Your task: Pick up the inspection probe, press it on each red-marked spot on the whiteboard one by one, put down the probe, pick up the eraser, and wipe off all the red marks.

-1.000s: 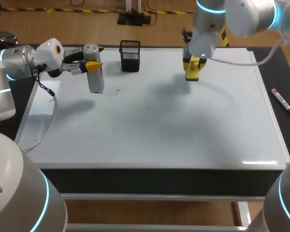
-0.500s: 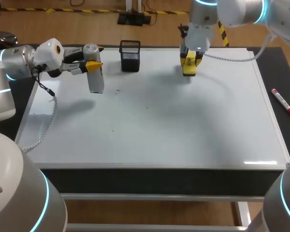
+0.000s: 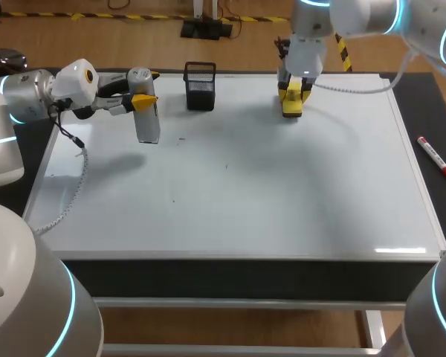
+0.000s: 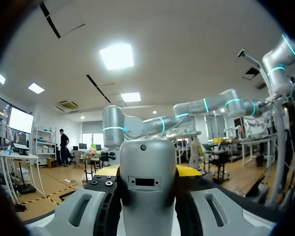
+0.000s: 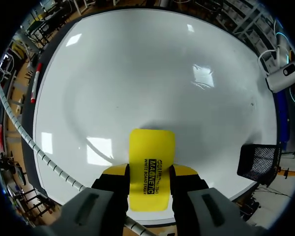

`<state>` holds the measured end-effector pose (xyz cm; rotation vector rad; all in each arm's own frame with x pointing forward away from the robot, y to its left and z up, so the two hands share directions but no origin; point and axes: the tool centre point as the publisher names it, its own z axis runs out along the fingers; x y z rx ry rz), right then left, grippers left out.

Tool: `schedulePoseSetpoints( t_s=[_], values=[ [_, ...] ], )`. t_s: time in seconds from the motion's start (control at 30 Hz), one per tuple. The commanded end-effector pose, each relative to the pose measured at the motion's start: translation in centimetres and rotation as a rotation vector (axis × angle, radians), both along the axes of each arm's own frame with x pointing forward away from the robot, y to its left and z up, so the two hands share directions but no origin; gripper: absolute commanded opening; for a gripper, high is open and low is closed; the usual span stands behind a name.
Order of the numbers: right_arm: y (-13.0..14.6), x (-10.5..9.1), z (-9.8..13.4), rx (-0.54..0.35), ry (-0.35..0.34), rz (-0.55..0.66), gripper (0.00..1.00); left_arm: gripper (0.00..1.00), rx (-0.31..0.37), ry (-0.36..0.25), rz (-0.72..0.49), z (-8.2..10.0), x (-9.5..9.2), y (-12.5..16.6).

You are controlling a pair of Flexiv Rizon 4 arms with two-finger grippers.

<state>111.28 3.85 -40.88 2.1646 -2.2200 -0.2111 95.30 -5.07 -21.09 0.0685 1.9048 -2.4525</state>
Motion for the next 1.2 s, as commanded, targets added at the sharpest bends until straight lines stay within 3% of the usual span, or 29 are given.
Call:
schedulePoseSetpoints(
  t_s=[0.03, 0.73, 0.77, 0.83, 0.87, 1.07, 1.2],
  values=[
    [0.0, 0.6, -0.4, 0.004, 0.014, 0.005, 0.0, 0.0, 0.0, 0.0, -0.001, 0.1, 0.0, 0.0],
    [0.1, 0.1, -1.3, -0.008, -0.007, 0.017, 0.0, 0.0, 0.0, 0.0, -0.001, 0.1, 0.0, 0.0],
    [0.1, 0.0, -1.4, -0.009, -0.007, 0.018, 0.15, 0.0, 0.0, 0.0, -0.001, 0.1, 0.0, 0.0],
    [0.0, -0.1, -1.3, -0.013, -0.007, 0.018, 0.56, 0.0, 0.0, 0.0, -0.001, 0.1, 0.0, 0.0],
    [0.0, -0.2, -1.3, -0.017, -0.009, 0.019, 1.0, 0.0, 0.0, 0.0, -0.001, 0.1, 0.0, 0.0],
    [-0.3, -1.0, 0.3, -0.001, -0.045, -0.018, 1.0, 0.0, 0.0, 0.0, -0.001, 0.1, 0.0, 0.0],
    [-0.8, -1.6, 2.1, 0.09, -0.049, -0.131, 1.0, 0.0, 0.0, 0.0, -0.001, 0.1, 0.0, 0.0]
  ],
)
